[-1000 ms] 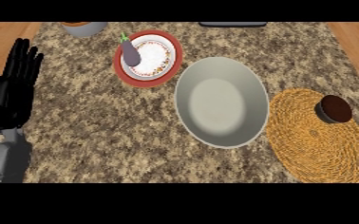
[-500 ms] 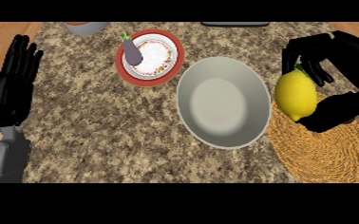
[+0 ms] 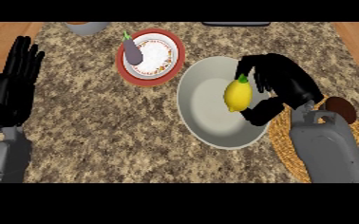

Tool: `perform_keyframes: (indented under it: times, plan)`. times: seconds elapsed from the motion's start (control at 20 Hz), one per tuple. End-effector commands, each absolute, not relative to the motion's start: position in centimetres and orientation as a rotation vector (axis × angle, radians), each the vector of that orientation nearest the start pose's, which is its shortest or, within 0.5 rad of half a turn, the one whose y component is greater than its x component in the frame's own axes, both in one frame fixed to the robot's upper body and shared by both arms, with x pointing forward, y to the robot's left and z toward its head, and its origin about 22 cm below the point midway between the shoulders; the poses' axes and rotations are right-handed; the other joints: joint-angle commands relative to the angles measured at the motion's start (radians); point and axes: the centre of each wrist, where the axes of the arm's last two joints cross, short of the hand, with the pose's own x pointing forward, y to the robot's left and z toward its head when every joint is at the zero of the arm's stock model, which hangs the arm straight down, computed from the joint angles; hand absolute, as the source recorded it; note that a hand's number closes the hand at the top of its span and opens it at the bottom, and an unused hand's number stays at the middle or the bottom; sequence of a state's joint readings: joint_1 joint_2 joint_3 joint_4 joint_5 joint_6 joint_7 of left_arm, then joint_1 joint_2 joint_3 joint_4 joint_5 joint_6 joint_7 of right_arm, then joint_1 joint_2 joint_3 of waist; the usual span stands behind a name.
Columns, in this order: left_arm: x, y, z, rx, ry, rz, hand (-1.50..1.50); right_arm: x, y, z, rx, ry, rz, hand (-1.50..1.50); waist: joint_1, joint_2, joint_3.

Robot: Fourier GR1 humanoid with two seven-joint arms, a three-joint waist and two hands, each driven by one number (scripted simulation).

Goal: Pick the lemon from the placemat and place it in the bowl

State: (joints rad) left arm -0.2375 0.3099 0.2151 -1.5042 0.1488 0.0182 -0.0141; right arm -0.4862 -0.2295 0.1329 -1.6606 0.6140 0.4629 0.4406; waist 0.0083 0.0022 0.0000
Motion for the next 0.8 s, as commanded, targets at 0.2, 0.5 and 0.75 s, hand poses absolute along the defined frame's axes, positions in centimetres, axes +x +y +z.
perform_keyframes:
  times: [0.2,0.5,0.75]
  plan:
    - [29.0,32.6,8.6,0.231,-1.797,0.020,0.00,33.3,-16.5,7.2,-0.397,-1.378,0.855,-1.50,0.011,0.002,0.001]
    - [30.4,32.0,8.3,0.244,-1.789,0.028,0.00,34.3,-17.5,9.1,-0.336,-1.621,0.589,-1.50,-0.007,0.000,0.001]
    - [29.8,32.7,7.8,0.260,-1.785,0.036,0.00,35.1,-22.5,10.4,-0.413,-1.716,0.323,-1.50,-0.011,-0.001,0.000]
